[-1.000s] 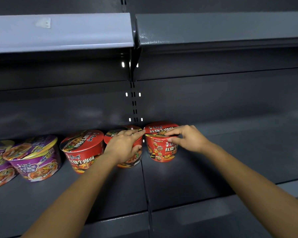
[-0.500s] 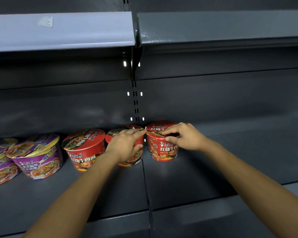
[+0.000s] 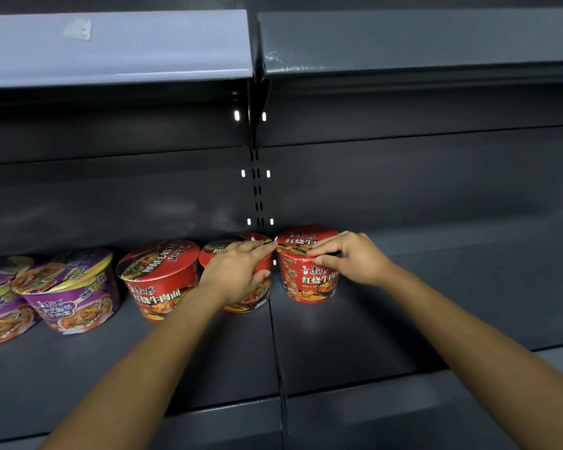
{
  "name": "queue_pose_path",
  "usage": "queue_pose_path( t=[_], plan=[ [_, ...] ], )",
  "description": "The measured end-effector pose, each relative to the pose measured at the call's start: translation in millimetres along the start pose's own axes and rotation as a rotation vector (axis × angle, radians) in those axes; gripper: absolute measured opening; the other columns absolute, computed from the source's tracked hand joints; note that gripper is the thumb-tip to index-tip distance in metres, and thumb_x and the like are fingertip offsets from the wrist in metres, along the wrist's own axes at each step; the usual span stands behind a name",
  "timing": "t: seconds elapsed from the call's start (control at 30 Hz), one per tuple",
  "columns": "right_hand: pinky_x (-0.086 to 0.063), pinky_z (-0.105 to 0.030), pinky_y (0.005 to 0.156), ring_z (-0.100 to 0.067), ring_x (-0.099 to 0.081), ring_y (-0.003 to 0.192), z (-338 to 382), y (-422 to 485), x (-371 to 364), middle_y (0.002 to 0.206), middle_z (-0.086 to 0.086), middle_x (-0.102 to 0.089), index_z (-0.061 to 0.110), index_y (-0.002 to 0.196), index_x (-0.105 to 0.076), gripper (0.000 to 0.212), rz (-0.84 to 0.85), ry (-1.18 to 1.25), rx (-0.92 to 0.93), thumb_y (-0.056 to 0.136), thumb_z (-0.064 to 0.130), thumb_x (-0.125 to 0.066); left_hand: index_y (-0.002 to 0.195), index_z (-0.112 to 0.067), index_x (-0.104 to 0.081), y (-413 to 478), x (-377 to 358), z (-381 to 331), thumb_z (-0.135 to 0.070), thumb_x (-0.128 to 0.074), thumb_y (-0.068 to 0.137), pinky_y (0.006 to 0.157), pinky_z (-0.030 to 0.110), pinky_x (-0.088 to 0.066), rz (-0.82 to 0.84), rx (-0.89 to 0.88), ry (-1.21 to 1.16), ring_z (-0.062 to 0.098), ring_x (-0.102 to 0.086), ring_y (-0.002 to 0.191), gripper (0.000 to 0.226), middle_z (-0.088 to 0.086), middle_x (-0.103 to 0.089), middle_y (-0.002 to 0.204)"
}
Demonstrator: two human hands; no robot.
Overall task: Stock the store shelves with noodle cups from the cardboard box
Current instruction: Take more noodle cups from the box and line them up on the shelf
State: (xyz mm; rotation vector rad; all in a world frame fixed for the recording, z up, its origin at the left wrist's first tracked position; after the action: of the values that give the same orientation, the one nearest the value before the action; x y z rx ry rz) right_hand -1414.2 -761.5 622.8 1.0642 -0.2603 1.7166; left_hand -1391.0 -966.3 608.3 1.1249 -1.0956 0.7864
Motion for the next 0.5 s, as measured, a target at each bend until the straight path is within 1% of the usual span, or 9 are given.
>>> queue_pose_path(
  t=[0.2, 0.3, 0.4, 0.5],
  plan=[
    [-0.045, -0.024, 0.099, -0.010, -0.054, 0.119, 3, 0, -3, 0.124, 0.003, -0.064, 0.022, 0.115, -0.069, 0.026, -0.002, -0.047, 0.024, 0.089, 0.022, -0.065, 0.150, -0.035, -0.020, 0, -1, 0, -0.041, -0.045, 0.097, 0.113, 0.034, -0.029, -0.005, -0.003, -0.008, 0.020, -0.028, 0.140, 0.059, -0.005, -0.029, 0.154],
    [-0.045, -0.020, 0.096, -0.008, -0.054, 0.119, 0, 0, 0, 0.125, 0.005, -0.063, 0.022, 0.117, -0.068, 0.026, 0.035, -0.015, 0.015, 0.092, 0.020, -0.060, 0.150, -0.035, -0.019, -1, 0, -1, -0.041, -0.045, 0.097, 0.113, 0.034, -0.028, -0.001, -0.004, -0.013, 0.020, -0.027, 0.141, 0.059, -0.005, -0.029, 0.154],
    [-0.045, -0.020, 0.097, -0.008, -0.054, 0.118, -8, 0, 6, 0.125, 0.006, -0.063, 0.022, 0.114, -0.069, 0.028, -0.014, 0.123, -0.030, 0.095, 0.011, -0.052, 0.150, -0.035, -0.019, -2, 1, -1, -0.040, -0.045, 0.097, 0.113, 0.033, -0.027, 0.000, -0.006, -0.015, 0.020, -0.027, 0.141, 0.059, -0.005, -0.028, 0.154],
    [-0.042, -0.015, 0.094, -0.009, -0.049, 0.123, -15, 0, 7, 0.130, 0.007, -0.059, 0.022, 0.113, -0.070, 0.038, -0.033, 0.138, -0.037, 0.094, -0.001, -0.046, 0.150, -0.035, -0.018, -2, 2, -1, -0.041, -0.044, 0.098, 0.113, 0.032, -0.026, 0.000, -0.007, -0.009, 0.020, -0.026, 0.141, 0.059, -0.006, -0.027, 0.155]
  ],
)
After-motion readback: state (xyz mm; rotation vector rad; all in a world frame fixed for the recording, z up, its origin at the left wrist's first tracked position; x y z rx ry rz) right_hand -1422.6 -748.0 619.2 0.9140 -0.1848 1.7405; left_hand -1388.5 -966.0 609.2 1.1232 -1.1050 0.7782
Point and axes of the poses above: each hand's wrist, its own y-axis towards the middle knuckle, its own x-axis out of the back of the hand, z = x × y, the point moved 5 cm from there along y, towards the middle knuckle
